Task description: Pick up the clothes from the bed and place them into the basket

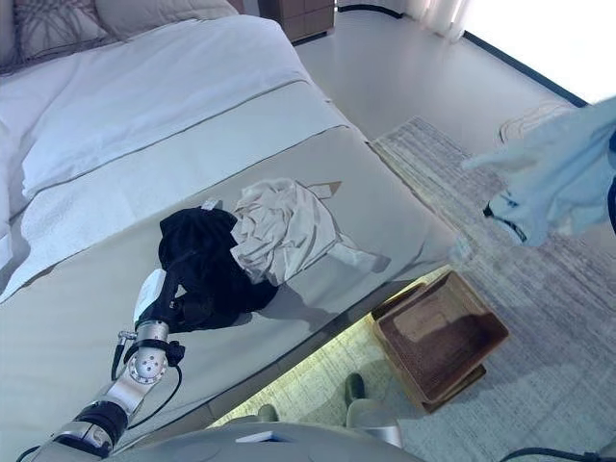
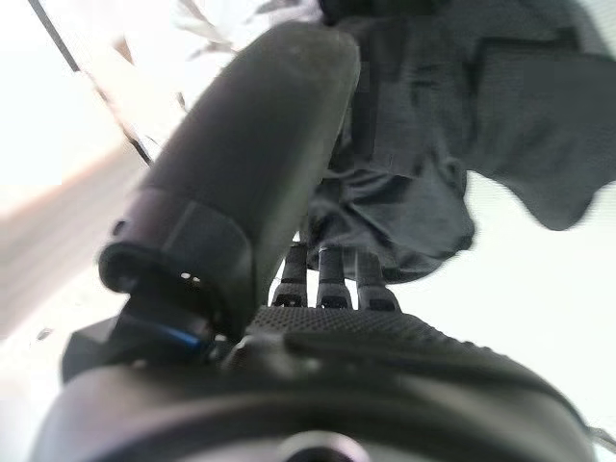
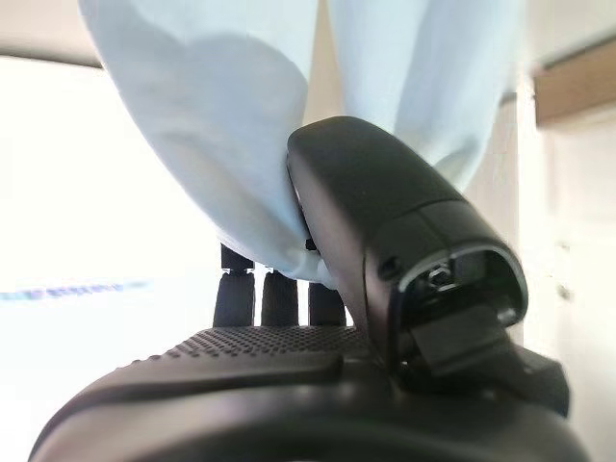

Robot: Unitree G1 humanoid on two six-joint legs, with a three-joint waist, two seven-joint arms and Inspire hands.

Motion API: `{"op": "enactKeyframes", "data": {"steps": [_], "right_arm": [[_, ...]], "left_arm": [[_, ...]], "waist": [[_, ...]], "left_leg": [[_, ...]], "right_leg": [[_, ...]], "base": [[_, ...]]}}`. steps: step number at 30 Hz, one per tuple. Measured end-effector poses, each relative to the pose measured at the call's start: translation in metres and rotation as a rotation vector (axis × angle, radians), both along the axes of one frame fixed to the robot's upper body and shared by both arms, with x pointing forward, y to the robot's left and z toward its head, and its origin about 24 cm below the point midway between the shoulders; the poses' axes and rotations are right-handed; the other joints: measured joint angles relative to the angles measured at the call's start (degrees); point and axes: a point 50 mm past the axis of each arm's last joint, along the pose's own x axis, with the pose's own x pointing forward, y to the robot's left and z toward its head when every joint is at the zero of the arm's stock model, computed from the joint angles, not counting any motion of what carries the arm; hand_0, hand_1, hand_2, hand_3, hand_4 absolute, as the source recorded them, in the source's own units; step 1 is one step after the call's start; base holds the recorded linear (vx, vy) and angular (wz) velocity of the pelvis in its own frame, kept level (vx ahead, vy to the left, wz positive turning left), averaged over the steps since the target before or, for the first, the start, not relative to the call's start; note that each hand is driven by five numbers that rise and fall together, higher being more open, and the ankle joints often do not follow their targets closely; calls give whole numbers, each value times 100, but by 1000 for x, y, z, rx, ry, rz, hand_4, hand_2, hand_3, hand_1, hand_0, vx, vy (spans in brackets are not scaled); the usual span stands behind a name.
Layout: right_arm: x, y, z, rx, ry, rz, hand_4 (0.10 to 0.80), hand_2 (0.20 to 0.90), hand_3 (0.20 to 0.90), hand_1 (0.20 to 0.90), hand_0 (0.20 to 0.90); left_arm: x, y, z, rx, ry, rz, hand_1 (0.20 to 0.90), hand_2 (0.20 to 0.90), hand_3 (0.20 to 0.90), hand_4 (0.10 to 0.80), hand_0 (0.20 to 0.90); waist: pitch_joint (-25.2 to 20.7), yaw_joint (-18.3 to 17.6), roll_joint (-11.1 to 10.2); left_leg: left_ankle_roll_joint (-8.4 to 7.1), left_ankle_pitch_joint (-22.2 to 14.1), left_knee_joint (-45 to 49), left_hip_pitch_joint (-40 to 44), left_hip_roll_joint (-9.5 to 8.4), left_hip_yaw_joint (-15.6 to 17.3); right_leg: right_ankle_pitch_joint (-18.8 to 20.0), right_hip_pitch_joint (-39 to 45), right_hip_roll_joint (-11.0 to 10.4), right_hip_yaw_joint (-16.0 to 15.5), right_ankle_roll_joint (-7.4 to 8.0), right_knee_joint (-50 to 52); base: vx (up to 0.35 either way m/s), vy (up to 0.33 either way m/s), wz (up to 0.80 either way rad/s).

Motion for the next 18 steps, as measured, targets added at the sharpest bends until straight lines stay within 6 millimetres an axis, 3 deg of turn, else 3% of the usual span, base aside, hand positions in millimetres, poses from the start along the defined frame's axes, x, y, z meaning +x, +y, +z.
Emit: {"op": "enactKeyframes", "data": {"steps": [4,8,11,18], "right_arm": [[-12,-9,-30,58,96,-26,100,300,200,300,300],[-13,-8,-48,109,139,-23,100,300,200,300,300],[-17,-13,-56,138,167,-35,100,300,200,300,300],[-27,-12,-95,245,227,-52,100,300,200,300,300]], "left_arm": [[0,-1,1,8,2,-26,900,900,900,800,900],[2,0,2,9,5,-37,900,900,900,800,900],[4,-2,3,10,1,-45,900,900,900,800,900],[5,-2,2,10,16,-66,900,900,900,800,900]], "waist": [[-35,-108,59],[-91,-307,156],[-124,-315,236],[-145,-360,358]], "left_leg": [[4,18,-86,68,-3,125],[8,20,-178,123,9,200],[8,21,-205,83,10,276],[10,22,-203,-5,12,284]], "right_leg": [[2,-17,17,108,3,-1],[5,-41,51,183,8,-12],[44,-132,60,259,67,-20],[59,-227,57,264,91,-22]], "base": [[2,-56,-13],[-40,-57,-12],[-30,-46,-14],[-29,-36,-1]]}}
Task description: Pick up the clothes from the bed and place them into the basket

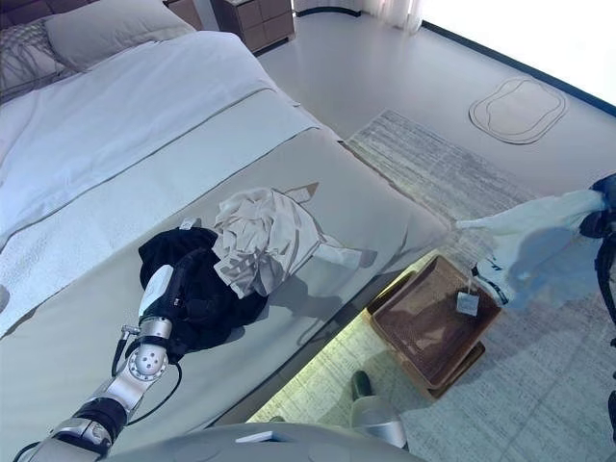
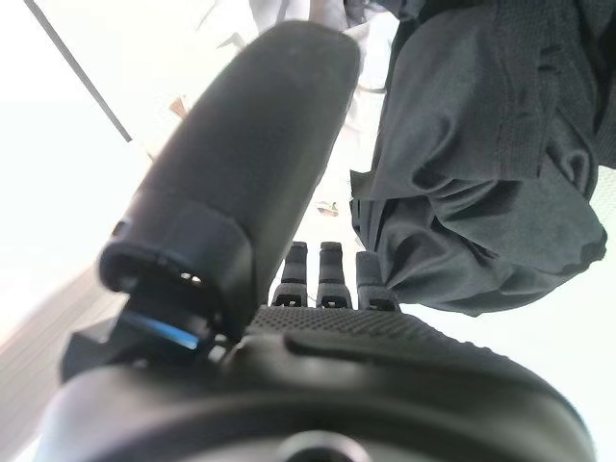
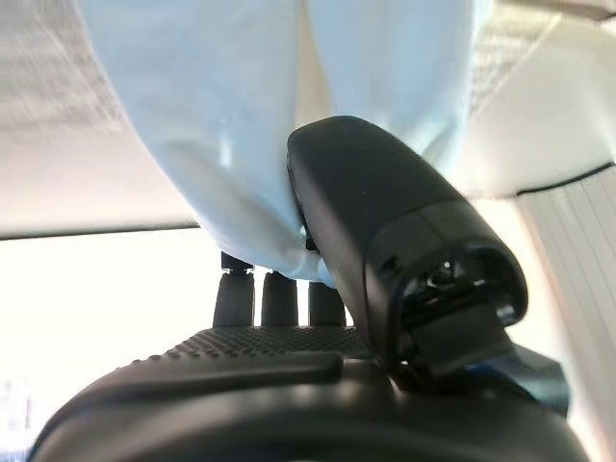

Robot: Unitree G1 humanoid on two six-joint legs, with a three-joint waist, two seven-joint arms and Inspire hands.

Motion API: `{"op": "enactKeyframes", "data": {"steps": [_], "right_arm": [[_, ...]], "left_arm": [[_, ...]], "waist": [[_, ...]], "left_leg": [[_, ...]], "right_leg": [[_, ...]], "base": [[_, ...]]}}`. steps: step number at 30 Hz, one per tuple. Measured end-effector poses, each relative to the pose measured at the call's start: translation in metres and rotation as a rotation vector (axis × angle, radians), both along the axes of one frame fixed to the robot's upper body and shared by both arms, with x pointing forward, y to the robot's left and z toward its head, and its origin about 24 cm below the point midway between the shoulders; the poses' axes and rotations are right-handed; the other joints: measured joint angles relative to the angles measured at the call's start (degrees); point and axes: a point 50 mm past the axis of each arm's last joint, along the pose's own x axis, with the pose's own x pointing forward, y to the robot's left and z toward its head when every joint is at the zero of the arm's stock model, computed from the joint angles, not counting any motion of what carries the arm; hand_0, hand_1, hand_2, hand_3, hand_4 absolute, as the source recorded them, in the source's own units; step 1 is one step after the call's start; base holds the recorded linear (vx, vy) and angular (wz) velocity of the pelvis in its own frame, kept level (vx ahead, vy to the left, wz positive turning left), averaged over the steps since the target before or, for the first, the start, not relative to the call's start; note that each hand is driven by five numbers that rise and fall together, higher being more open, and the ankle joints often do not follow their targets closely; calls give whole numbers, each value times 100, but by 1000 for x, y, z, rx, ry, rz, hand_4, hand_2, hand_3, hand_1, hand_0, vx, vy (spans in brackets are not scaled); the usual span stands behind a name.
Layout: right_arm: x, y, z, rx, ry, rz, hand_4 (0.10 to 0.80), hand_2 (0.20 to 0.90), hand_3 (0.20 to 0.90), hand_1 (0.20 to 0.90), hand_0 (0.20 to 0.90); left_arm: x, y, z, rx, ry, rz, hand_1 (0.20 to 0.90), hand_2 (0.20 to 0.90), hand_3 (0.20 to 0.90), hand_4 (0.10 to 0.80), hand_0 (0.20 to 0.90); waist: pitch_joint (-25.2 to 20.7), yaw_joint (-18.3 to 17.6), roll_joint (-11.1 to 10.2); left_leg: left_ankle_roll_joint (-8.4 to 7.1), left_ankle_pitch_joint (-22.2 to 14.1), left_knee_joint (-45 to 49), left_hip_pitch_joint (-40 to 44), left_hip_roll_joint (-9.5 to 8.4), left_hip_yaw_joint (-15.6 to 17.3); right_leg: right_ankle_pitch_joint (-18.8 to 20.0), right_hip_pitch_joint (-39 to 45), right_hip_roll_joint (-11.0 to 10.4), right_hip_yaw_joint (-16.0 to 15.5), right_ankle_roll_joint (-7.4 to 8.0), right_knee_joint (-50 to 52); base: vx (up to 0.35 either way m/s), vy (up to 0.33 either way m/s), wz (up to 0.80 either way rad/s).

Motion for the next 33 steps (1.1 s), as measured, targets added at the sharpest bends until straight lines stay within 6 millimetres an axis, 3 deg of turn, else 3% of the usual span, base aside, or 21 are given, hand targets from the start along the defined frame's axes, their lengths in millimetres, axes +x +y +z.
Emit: {"op": "enactKeyframes", "data": {"steps": [4,11,12,13,22,33], "right_arm": [[-3,3,-21,51,34,-14,100,300,200,300,300],[-8,1,-32,72,63,-30,100,300,200,300,300],[-9,1,-33,72,68,-34,306,476,406,476,476],[-9,0,-34,70,71,-36,800,900,900,900,900],[-20,-6,-46,52,131,-72,800,900,900,900,900],[-22,-10,-41,62,91,-98,800,900,900,900,900]], "left_arm": [[0,0,0,3,5,-6,900,900,900,800,900],[0,-2,-2,0,18,-24,900,900,900,800,900],[0,-2,-2,0,18,-24,900,900,900,800,900],[0,-2,-1,0,18,-24,900,900,900,800,900],[0,-4,-2,-4,25,-35,900,900,900,800,900],[5,-9,3,-14,-2,-58,900,900,900,800,900]], "waist": [[12,5,128],[54,8,402],[55,8,441],[53,8,469],[89,8,546],[263,9,530]], "left_leg": [[0,0,1,1,1,1],[0,0,-1,-12,1,2],[0,0,-1,-32,1,2],[0,0,0,-70,0,2],[12,10,-2,-91,-11,31],[12,10,-2,-89,-9,34]], "right_leg": [[0,1,-9,-2,0,-1],[-1,-12,-33,-3,1,-3],[-1,-31,-35,-3,1,-3],[-1,-73,-39,-3,2,-3],[15,-98,-55,-1,26,-4],[14,-98,-52,-2,27,-4]], "base": [[-17,-27,0],[0,0,0],[0,0,0],[-33,4,0],[-4,0,0],[0,0,0]]}}
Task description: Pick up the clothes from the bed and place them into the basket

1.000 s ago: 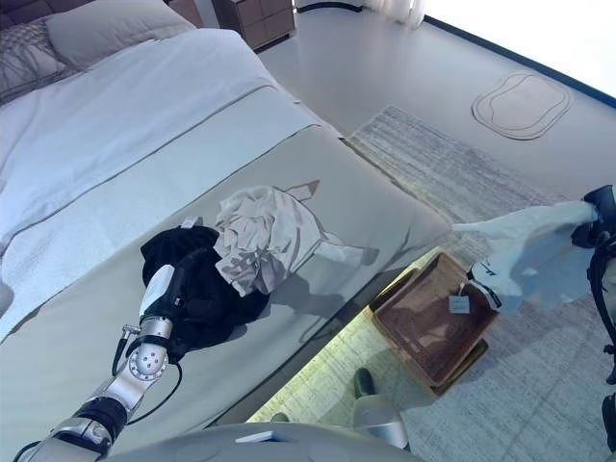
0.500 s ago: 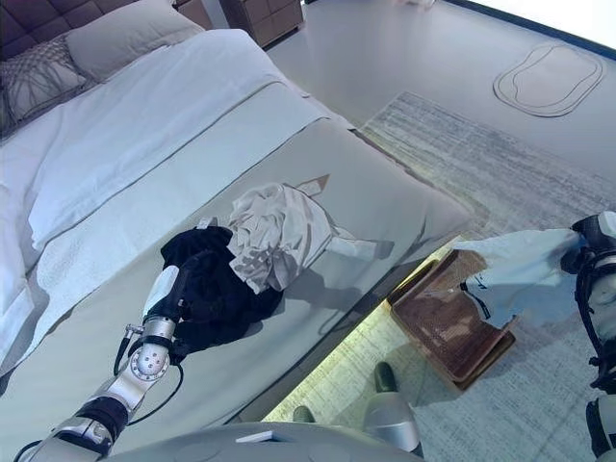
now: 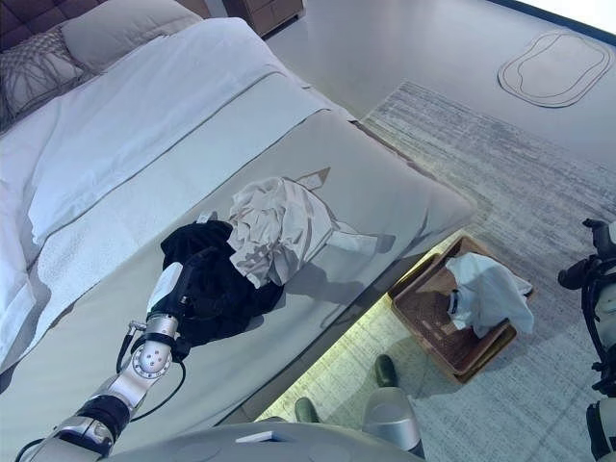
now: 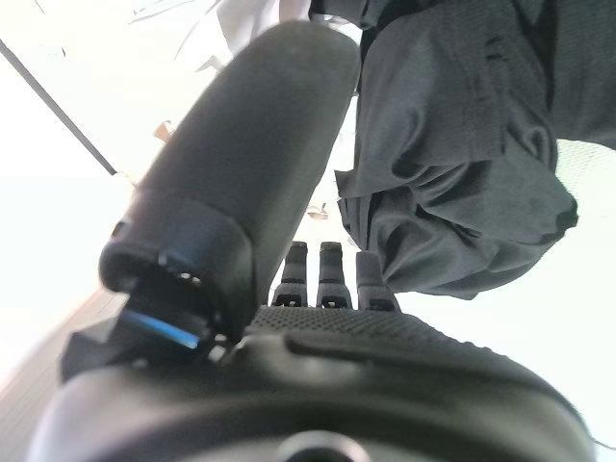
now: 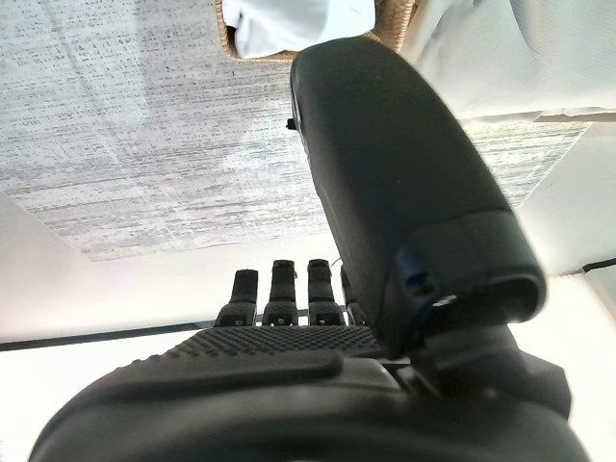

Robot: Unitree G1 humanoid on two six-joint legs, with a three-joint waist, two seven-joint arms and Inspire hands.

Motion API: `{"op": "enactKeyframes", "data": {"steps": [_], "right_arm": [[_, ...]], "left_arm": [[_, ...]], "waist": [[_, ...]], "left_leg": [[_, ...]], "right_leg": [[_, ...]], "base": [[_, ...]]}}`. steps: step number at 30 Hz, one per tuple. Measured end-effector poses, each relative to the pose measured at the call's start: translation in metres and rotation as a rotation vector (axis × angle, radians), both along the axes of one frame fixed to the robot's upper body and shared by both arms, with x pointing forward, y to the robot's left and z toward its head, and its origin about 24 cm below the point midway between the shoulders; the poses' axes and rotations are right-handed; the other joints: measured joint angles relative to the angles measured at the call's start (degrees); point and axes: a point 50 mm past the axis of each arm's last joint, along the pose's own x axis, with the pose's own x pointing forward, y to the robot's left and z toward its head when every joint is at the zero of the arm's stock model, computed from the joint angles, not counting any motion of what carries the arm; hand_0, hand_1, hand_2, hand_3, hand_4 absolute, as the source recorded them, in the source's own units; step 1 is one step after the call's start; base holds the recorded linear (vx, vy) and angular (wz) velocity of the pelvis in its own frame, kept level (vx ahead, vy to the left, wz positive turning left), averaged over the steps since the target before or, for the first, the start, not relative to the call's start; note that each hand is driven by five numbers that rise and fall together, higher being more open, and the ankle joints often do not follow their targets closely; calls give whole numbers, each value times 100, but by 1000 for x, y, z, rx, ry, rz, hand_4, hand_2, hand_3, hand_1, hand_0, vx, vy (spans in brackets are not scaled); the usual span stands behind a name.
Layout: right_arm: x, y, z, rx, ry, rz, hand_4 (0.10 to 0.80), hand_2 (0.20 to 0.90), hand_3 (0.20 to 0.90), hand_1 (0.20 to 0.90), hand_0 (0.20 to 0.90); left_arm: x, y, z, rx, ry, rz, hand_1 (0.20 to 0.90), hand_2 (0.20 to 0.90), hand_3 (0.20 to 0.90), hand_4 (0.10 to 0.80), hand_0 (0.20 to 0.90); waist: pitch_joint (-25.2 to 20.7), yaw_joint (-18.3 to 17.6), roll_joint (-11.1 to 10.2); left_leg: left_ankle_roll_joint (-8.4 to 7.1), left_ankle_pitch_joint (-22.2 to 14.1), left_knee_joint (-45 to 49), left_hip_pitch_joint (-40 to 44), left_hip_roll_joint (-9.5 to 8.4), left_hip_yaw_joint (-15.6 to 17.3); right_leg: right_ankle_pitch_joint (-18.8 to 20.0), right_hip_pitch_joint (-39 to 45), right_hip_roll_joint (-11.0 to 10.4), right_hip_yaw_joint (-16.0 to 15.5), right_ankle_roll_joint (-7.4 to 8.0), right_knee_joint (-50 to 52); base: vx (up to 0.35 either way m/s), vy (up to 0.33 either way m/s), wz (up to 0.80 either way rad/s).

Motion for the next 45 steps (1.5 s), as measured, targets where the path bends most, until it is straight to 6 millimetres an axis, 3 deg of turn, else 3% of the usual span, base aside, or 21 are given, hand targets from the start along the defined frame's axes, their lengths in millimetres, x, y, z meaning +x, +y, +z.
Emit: {"op": "enactKeyframes", "data": {"steps": [10,17,28,33,37,41,45], "right_arm": [[8,7,7,-8,-31,41,800,900,900,900,900],[25,24,25,-68,-145,131,800,900,900,900,900],[77,85,46,-146,-215,389,800,900,900,900,900],[103,110,74,-163,-301,458,800,900,900,900,900],[112,120,87,-174,-330,488,800,900,900,900,900],[125,135,97,-229,-290,536,800,900,900,900,900],[139,157,116,-241,-328,574,800,900,900,900,900]], "left_arm": [[1,-2,0,-5,-3,-1,900,900,900,800,900],[1,-4,-1,-13,-1,2,900,900,900,800,900],[-11,-6,-10,-35,28,25,900,900,900,800,900],[-4,-5,-5,-49,0,34,900,900,900,800,900],[1,-5,-1,-56,-15,33,900,900,900,800,900],[-2,-3,-3,-78,-11,52,900,900,900,800,900],[4,-4,6,-80,-55,33,900,900,900,800,900]], "waist": [[22,22,-34],[90,105,-140],[162,712,-240],[527,1048,-237],[845,1257,-245],[1258,1536,-329],[1742,1750,-318]], "left_leg": [[-1,1,1,20,0,-13],[-30,22,2,51,7,-172],[-30,122,238,-263,-19,-671],[-31,123,811,-796,-51,-1088],[-39,127,919,-1007,-109,-1331],[-10,99,1332,-1419,-395,-1455],[88,-190,2221,-2123,-488,-1505]], "right_leg": [[1,46,-33,-18,-1,1],[1,146,-39,-165,-1,0],[0,170,-95,-602,-2,29],[-93,-104,-206,-924,-16,451],[-450,-464,-350,-1130,-52,1143],[-990,-1208,-803,-1128,-88,2481],[-1200,-1858,-1010,-1119,-269,3348]], "base": [[1,0,1],[28,1,11],[-8,37,21],[-32,21,35],[8,36,36],[18,54,26],[-30,7,12]]}}
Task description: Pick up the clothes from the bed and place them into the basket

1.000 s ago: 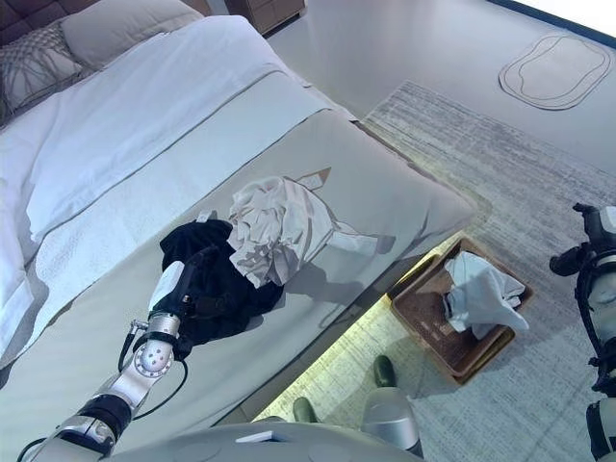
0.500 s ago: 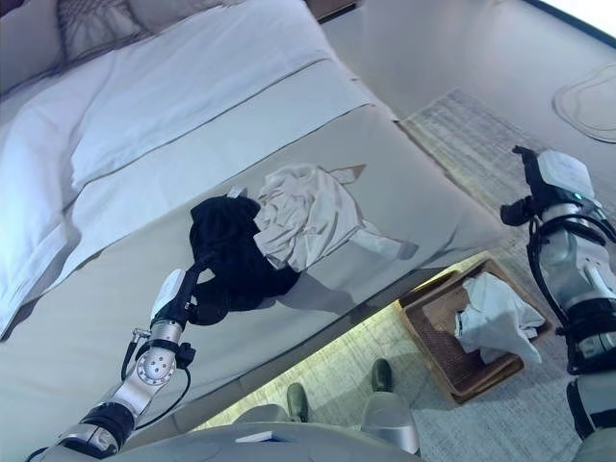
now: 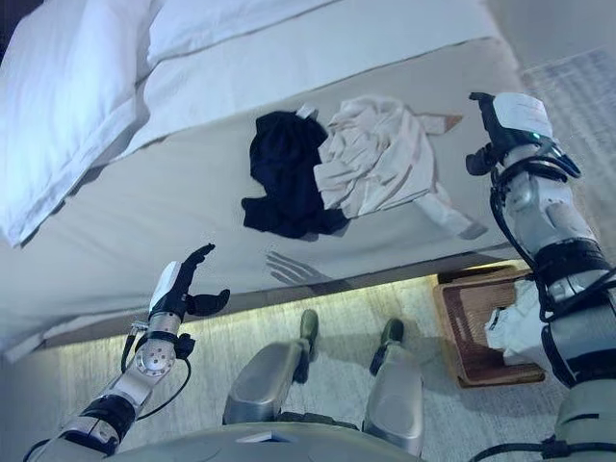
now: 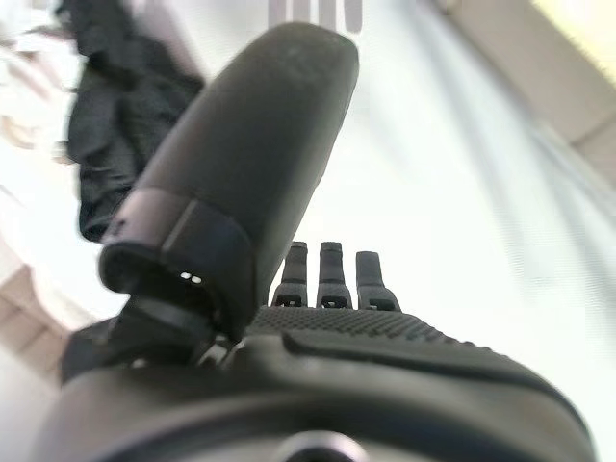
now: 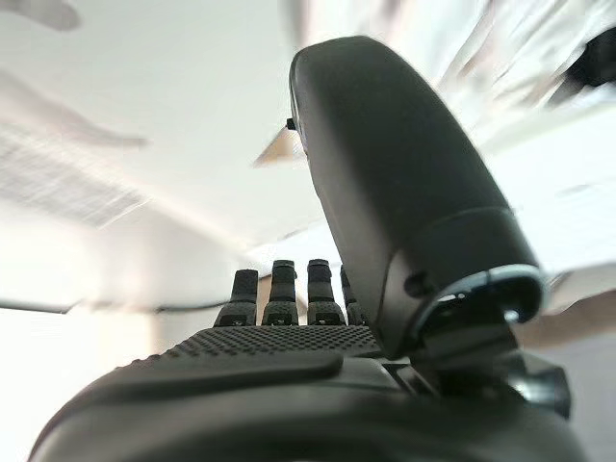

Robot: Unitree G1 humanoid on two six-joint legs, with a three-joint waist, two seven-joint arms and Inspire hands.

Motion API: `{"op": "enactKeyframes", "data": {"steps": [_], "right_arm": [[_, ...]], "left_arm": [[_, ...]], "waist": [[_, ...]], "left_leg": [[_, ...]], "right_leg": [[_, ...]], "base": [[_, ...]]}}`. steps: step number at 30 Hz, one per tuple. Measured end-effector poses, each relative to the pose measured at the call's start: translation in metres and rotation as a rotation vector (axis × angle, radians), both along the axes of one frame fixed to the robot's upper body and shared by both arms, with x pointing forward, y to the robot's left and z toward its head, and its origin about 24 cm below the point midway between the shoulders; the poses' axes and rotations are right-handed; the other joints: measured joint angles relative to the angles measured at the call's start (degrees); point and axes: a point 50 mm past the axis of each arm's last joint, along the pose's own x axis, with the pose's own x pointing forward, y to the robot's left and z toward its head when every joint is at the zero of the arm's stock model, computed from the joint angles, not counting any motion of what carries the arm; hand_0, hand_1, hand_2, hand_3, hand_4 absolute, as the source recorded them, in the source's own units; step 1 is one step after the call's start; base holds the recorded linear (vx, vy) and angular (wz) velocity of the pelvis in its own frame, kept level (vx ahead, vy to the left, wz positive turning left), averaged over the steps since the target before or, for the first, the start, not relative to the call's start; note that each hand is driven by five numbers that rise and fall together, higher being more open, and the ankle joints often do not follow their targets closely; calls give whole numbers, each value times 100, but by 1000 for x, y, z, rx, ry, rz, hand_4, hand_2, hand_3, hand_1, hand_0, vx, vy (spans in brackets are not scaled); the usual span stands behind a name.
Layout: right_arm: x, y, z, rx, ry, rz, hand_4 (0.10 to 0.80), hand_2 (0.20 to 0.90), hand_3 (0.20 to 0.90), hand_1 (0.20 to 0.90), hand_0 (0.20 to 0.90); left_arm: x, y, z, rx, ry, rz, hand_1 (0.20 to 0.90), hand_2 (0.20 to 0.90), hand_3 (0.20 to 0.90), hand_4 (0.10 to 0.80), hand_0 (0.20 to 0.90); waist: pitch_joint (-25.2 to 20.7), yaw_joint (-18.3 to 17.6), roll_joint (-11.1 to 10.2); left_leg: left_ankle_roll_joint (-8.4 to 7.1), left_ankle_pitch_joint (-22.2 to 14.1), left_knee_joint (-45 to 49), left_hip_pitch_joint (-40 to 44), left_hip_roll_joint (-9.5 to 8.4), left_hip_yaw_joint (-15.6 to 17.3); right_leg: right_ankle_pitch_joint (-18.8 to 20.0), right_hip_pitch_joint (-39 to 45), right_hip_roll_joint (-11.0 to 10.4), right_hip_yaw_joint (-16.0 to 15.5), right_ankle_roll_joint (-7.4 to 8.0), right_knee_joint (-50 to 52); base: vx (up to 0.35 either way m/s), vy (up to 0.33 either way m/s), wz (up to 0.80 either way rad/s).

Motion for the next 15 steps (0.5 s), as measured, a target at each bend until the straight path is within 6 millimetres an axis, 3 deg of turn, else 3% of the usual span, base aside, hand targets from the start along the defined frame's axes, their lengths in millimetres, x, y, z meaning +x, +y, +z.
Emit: {"op": "enactKeyframes", "data": {"steps": [6,10,15], "right_arm": [[8,15,1,20,9,1,800,900,900,900,900],[12,25,-5,24,42,11,800,900,900,900,900],[17,27,2,41,32,-18,800,900,900,900,900]], "left_arm": [[13,-10,24,-47,-136,-38,900,900,900,800,900],[14,-7,27,-36,-147,-32,900,900,900,800,900],[10,-8,26,-40,-148,-40,900,900,900,800,900]], "waist": [[290,301,24],[298,342,27],[303,365,39]], "left_leg": [[41,-526,1602,-1304,-64,-182],[44,-895,2366,-1872,-114,-294],[63,-894,2829,-2567,-113,-318]], "right_leg": [[-429,-1058,-241,-2,-194,1286],[-738,-1506,-351,31,-191,1922],[-763,-2128,-367,81,-157,2234]], "base": [[-29,-31,18],[71,-28,13],[-36,29,2]]}}
